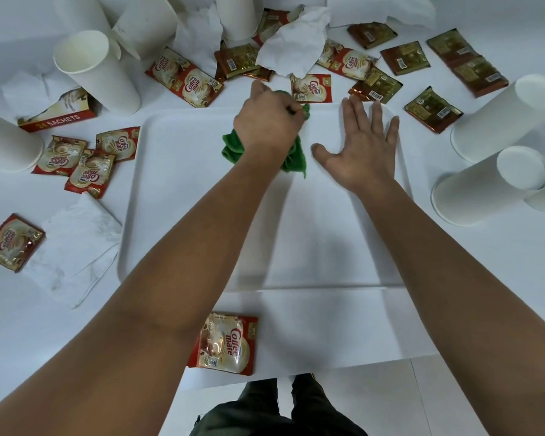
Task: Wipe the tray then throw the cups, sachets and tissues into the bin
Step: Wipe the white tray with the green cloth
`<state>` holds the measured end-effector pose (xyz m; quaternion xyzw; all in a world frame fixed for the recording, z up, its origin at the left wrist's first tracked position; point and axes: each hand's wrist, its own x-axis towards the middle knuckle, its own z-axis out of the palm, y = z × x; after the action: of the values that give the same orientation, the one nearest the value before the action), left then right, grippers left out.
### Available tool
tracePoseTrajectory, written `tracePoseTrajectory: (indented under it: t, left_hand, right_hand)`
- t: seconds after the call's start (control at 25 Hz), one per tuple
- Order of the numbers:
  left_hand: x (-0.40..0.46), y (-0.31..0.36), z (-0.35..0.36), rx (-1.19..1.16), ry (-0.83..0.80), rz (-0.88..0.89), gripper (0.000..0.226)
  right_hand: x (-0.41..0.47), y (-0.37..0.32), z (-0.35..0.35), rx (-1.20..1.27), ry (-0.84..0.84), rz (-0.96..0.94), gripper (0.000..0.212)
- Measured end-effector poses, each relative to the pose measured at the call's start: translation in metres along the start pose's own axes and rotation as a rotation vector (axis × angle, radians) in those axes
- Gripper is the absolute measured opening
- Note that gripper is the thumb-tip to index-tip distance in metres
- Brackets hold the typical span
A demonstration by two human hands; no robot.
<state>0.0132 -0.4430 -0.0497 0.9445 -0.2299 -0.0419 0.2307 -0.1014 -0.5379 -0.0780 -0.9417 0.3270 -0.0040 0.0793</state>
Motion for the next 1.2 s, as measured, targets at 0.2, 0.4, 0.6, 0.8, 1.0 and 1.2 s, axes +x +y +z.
tracePoseTrajectory:
  t: [0.2, 0.4, 0.6, 0.8, 1.0, 1.2]
  left_hand:
    - [-0.004, -0.045, -0.022, 0.003, 0.089, -0.128, 0.023]
    - [-0.002, -0.092, -0.047, 0.110, 0.223, -0.301, 0.034]
    - [-0.001, -0.086, -0.039, 0.091, 0.242, -0.300, 0.030]
    - [-0.004, -0.035, -0.009, 0.051, 0.145, -0.082, 0.027]
    - [0.000, 0.024, 0.015, 0.044, -0.060, 0.189, 0.023]
    - [0.004, 0.025, 0.014, 0.014, -0.106, 0.216, 0.021]
  right_hand:
    - [-0.001, -0.003, 0.001, 0.061, 0.026, 0.089, 0.104]
    - [-0.001, -0.004, 0.000, 0.070, 0.026, 0.083, 0.107]
    - [0.001, -0.004, 0.000, 0.022, -0.020, 0.049, 0.109]
    - [0.001, -0.004, 0.000, -0.016, -0.037, 0.029, 0.108]
    - [0.003, -0.004, 0.000, -0.055, -0.045, -0.005, 0.106]
    - [0.003, -0.003, 0.002, -0.058, -0.047, -0.004, 0.105]
